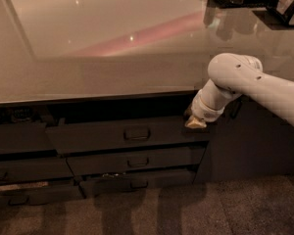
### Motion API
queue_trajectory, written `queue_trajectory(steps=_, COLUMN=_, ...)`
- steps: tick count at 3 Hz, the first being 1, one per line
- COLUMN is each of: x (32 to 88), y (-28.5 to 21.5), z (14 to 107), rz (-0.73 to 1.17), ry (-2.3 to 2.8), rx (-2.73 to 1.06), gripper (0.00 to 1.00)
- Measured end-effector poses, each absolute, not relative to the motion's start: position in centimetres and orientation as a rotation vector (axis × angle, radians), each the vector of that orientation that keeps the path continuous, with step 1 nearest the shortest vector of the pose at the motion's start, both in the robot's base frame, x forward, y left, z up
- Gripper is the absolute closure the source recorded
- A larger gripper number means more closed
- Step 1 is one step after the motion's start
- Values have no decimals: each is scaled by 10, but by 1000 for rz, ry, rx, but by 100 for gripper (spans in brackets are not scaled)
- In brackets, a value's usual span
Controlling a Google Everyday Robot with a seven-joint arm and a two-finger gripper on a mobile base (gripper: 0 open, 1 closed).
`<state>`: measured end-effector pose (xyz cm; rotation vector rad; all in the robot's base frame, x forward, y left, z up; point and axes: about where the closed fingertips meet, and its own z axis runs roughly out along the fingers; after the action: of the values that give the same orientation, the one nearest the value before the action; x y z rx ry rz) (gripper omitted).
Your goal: Open top drawer
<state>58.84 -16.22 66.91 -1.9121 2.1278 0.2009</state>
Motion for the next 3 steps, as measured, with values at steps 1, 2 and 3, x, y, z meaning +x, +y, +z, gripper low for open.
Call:
queue_trajectory(steps=1, x=583, y=-163, z=679, rz=201, ry=2128, rx=-1912, gripper=100)
queue_trajectory(steps=2, x=581, y=-162, z=678, rz=213, ry=2125, rx=-1915, gripper=100)
queue_trajectory(steps=3, x=578, y=-162, z=678, rz=214, ry=2119, rx=-1917, gripper=100)
